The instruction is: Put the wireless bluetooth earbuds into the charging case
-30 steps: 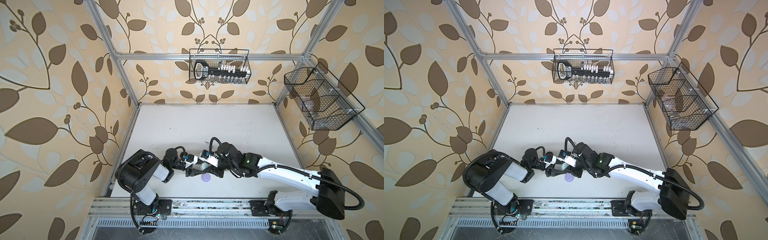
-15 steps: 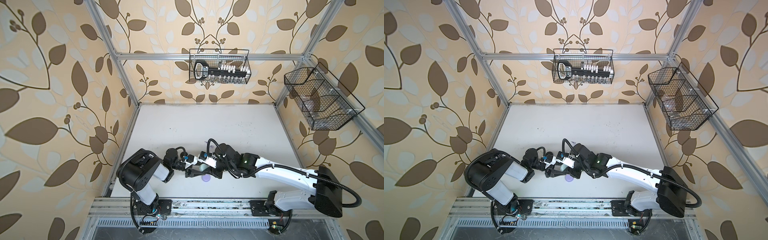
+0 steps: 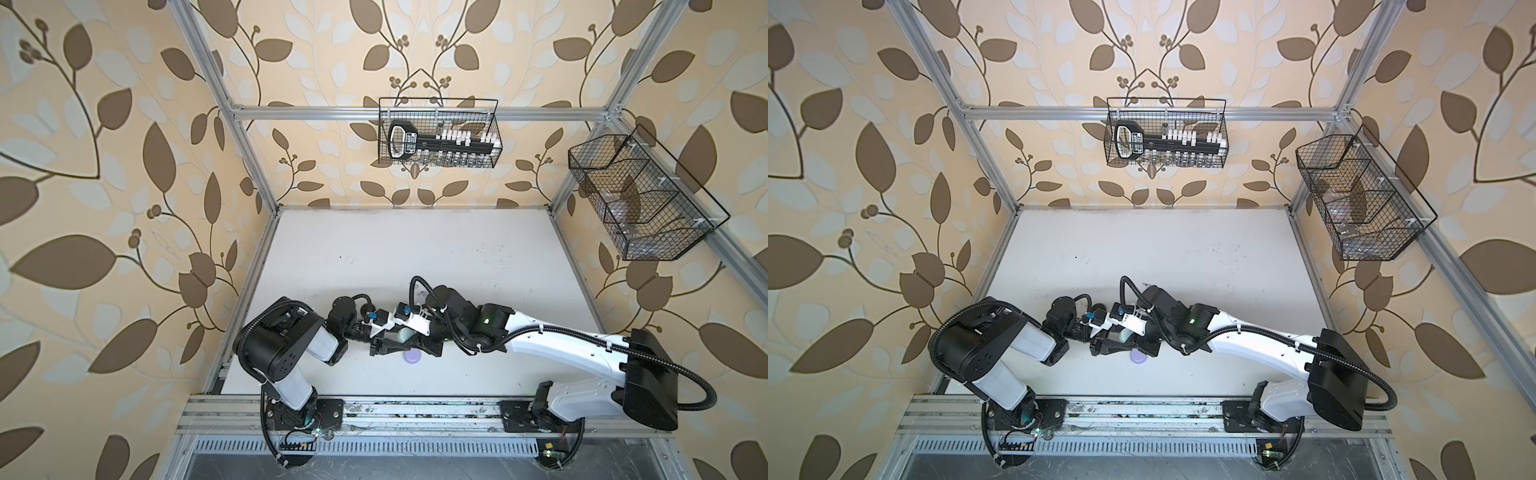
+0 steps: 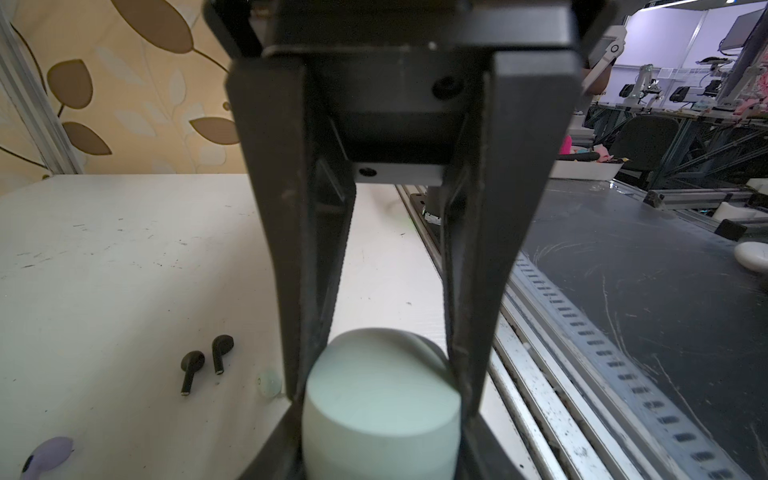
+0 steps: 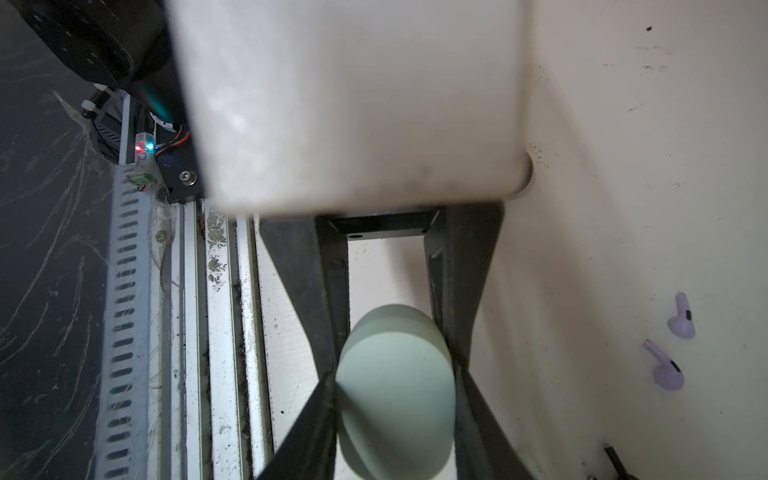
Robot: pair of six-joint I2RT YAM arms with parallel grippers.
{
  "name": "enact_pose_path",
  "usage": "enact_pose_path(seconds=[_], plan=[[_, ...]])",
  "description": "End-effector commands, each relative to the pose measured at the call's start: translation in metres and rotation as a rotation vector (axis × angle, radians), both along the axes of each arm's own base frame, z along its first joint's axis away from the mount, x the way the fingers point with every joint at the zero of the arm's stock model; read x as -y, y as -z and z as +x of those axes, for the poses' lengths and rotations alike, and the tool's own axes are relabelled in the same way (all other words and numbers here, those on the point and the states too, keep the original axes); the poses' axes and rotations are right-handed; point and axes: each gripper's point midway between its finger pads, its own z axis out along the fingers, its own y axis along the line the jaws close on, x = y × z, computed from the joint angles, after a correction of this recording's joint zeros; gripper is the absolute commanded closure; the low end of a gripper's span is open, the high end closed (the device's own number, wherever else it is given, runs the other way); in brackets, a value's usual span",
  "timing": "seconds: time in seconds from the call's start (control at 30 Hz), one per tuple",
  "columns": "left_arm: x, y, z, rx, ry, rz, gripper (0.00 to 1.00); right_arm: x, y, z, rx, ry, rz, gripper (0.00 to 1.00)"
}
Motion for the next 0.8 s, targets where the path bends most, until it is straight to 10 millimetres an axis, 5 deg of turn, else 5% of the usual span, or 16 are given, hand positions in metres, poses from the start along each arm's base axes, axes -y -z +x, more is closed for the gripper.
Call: enact_pose_path(seconds=[0.0,0.23,0.5,0.77], plan=[[0.004,-0.022,-0.005,0.136,0.06,-0.071,0.59,-0.008,0.006,-0.002,0.006,-0.033,-0.017,1.0],[0.003,-0.022,-0.007,0.161,0.056,-0.074,0.68,-0.008,0.005,0.0,0.01,-0.025,-0.019,0.98],[0.0,-0.023,-0.008,0.201,0.029,-0.078,0.78,-0.004,-0.007,0.006,0.066,0.021,0.035,0.63],[0.0,-0.022,-0.007,0.215,0.011,-0.075,0.85,0.002,-0.02,0.011,0.111,0.061,0.082,0.46]])
